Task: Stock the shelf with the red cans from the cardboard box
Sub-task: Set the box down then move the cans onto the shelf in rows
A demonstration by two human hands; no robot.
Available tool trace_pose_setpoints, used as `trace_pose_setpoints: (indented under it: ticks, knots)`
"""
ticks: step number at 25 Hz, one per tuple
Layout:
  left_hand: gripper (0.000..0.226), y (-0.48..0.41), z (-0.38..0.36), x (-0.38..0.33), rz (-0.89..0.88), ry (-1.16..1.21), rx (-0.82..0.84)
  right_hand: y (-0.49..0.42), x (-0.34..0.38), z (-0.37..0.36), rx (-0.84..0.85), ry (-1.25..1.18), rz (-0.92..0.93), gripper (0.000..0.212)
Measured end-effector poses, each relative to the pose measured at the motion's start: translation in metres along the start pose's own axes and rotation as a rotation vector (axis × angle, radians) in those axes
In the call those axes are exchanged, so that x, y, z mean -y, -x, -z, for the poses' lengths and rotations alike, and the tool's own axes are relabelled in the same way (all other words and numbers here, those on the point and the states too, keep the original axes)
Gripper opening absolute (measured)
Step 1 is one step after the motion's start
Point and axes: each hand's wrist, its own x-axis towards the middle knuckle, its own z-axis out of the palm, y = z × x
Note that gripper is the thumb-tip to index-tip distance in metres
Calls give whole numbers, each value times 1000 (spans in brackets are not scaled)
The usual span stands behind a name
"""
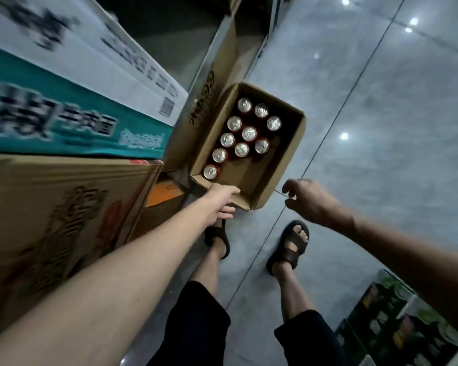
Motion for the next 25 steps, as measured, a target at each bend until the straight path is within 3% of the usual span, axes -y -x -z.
trace_pose_setpoints:
  ticks: [4,8,10,13,17,20,25]
  knots:
    - [55,-137,2,18,141,163,-79,-128,-27,-59,-102,126,98,38]
    - [42,-230,1,35,120,371,-234,-234,-25,-106,-196,271,248,56]
    - [42,-263,0,44,115,318,-337,-276,-27,-121,-238,366,279,59]
    - [47,-296,-3,58,95,112,-542,-320,-33,-146,-241,489,250,53]
    - [41,-298,-11,61,114,230,-698,-337,-36,-167,-324,586,276,36]
    - [28,-298,-4,56,164,344,-647,-335,-30,-166,-360,633,355,30]
    - [33,-272,13,62,79,336,-369,-300,-31,-170,-326,557,320,42]
